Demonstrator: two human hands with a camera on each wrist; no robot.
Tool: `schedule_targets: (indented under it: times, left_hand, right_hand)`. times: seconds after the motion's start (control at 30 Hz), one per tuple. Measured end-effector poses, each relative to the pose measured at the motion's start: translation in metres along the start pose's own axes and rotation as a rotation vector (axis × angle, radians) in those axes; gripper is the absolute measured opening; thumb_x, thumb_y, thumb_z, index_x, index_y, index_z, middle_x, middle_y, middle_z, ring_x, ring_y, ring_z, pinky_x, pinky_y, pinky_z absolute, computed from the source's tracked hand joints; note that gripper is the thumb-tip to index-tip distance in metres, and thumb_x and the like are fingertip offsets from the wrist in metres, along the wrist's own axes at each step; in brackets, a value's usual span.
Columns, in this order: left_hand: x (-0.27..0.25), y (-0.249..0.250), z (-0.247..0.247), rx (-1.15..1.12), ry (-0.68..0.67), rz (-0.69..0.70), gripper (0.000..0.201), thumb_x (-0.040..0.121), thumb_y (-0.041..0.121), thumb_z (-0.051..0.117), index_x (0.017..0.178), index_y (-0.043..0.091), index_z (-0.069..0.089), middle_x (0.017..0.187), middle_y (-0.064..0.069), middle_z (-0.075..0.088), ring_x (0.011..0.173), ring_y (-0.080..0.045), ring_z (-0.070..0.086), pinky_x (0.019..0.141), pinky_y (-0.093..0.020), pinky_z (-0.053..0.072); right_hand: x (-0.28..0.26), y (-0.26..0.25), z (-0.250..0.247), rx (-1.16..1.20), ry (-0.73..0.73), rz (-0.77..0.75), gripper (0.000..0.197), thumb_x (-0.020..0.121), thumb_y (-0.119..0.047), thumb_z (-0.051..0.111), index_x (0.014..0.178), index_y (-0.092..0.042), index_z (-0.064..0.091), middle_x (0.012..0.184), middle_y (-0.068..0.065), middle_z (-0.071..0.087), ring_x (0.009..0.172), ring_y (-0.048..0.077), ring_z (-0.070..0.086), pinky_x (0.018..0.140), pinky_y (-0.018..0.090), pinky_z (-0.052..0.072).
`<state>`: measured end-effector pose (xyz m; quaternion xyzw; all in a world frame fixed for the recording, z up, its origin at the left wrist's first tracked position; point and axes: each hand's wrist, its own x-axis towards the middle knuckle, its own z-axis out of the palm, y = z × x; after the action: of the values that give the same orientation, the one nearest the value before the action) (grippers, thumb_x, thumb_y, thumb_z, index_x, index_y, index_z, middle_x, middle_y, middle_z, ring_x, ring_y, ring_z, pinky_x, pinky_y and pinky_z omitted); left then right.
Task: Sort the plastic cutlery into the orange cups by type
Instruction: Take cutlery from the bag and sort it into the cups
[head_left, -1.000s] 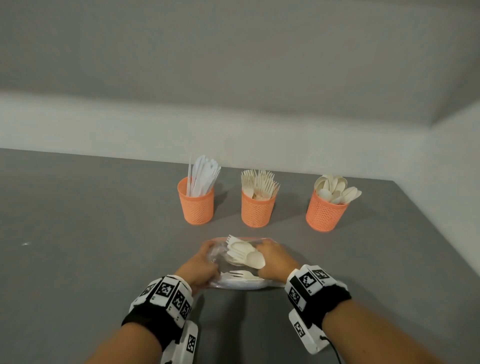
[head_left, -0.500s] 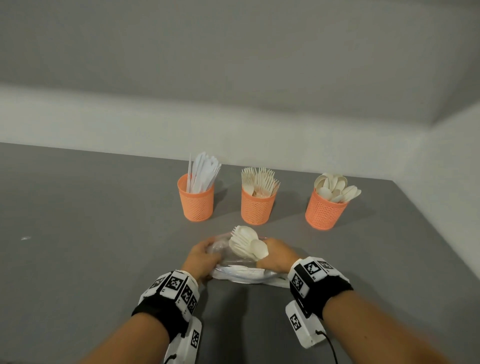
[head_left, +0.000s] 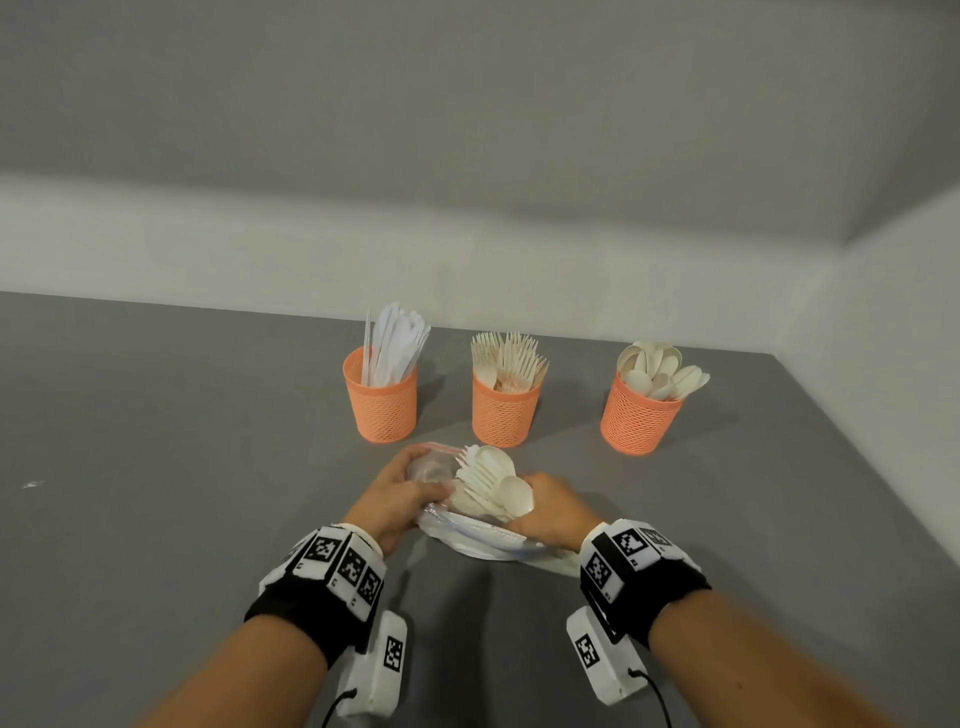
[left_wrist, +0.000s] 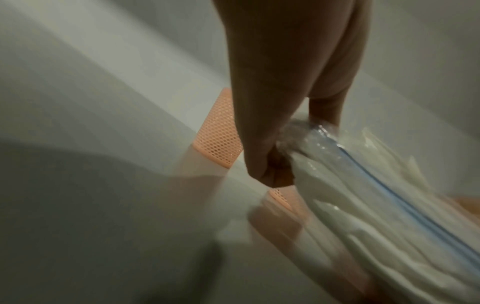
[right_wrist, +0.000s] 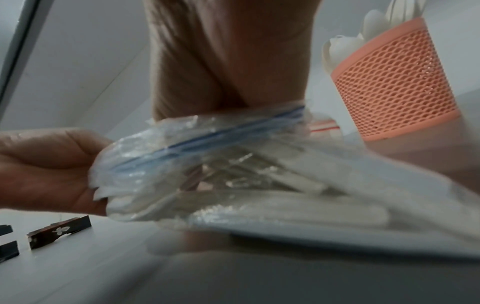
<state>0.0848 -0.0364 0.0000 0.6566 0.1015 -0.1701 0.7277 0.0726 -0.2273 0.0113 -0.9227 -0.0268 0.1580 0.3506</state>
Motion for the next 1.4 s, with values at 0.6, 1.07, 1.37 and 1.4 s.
schedule_targets:
  times: [0.6, 1.07, 1.37, 1.4]
  left_hand:
    - [0.003, -0.014, -0.003, 0.205, 0.015, -0.025, 0.090, 0.088, 0.006, 0.058, 0.143, 0.045, -0.002, 0.131, -0.015, 0.048, 0.071, -0.026, 0.063, 0.053, -0.037, 0.057]
    - [-0.003, -0.015, -0.009, 0.356, 0.141, 0.127, 0.099, 0.074, -0.021, 0.048, 0.147, 0.023, -0.002, 0.118, -0.027, 0.051, 0.066, -0.014, 0.048, 0.057, -0.034, 0.050]
    - [-0.004, -0.007, 0.009, 0.029, 0.035, 0.139, 0.071, 0.062, -0.028, 0.034, 0.101, 0.031, 0.036, 0.103, -0.015, 0.051, 0.094, -0.028, 0.057, 0.075, -0.038, 0.053]
    - [-0.005, -0.008, 0.012, 0.024, 0.033, 0.112, 0.068, 0.064, -0.030, 0.030, 0.098, 0.030, 0.037, 0.103, -0.017, 0.052, 0.094, -0.028, 0.057, 0.072, -0.036, 0.053]
  right_hand:
    - [-0.002, 0.003, -0.016, 0.531, 0.022, -0.164, 0.034, 0.071, -0.004, 0.078, 0.102, -0.004, 0.064, 0.097, 0.008, 0.069, 0.092, 0.017, 0.064, 0.088, 0.028, 0.050]
    - [-0.010, -0.026, -0.070, 1.057, 0.258, -0.296, 0.009, 0.078, -0.004, 0.067, 0.084, -0.008, 0.060, 0.055, -0.002, 0.060, 0.049, 0.012, 0.057, 0.057, 0.029, 0.052]
    - [0.001, -0.022, -0.005, -0.203, -0.064, -0.190, 0.050, 0.079, -0.010, 0.065, 0.127, -0.014, 0.053, 0.120, 0.010, 0.062, 0.110, 0.027, 0.058, 0.085, 0.028, 0.043]
    - [0.002, -0.021, -0.003, -0.227, -0.072, -0.175, 0.053, 0.079, -0.008, 0.065, 0.129, -0.014, 0.050, 0.123, 0.011, 0.059, 0.112, 0.029, 0.056, 0.087, 0.029, 0.042]
